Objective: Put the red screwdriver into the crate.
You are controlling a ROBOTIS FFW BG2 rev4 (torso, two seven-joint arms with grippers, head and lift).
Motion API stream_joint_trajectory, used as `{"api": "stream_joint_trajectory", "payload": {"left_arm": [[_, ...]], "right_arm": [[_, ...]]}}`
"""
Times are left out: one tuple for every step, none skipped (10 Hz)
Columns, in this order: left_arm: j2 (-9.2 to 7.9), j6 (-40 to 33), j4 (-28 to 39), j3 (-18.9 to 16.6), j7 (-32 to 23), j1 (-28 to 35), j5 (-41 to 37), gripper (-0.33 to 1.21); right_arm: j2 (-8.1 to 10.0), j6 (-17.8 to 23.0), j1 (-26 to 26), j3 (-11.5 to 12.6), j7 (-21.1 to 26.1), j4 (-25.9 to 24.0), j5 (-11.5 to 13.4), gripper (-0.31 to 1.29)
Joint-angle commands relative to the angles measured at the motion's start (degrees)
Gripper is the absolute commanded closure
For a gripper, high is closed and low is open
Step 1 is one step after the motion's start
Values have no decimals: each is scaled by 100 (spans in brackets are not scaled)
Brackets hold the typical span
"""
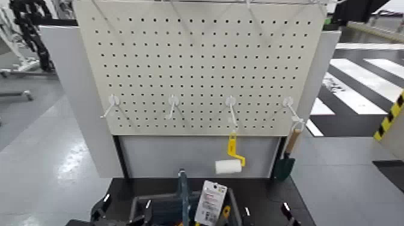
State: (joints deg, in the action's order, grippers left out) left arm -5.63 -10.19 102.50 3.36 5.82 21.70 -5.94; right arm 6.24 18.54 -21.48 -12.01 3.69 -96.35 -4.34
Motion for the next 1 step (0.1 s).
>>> {"api": "stream_joint_trajectory", "payload": {"left_arm": [[-43, 34, 42, 68, -81, 28, 23, 9]], "right_arm": [[0, -79, -14, 23, 0, -50, 30, 16]]}}
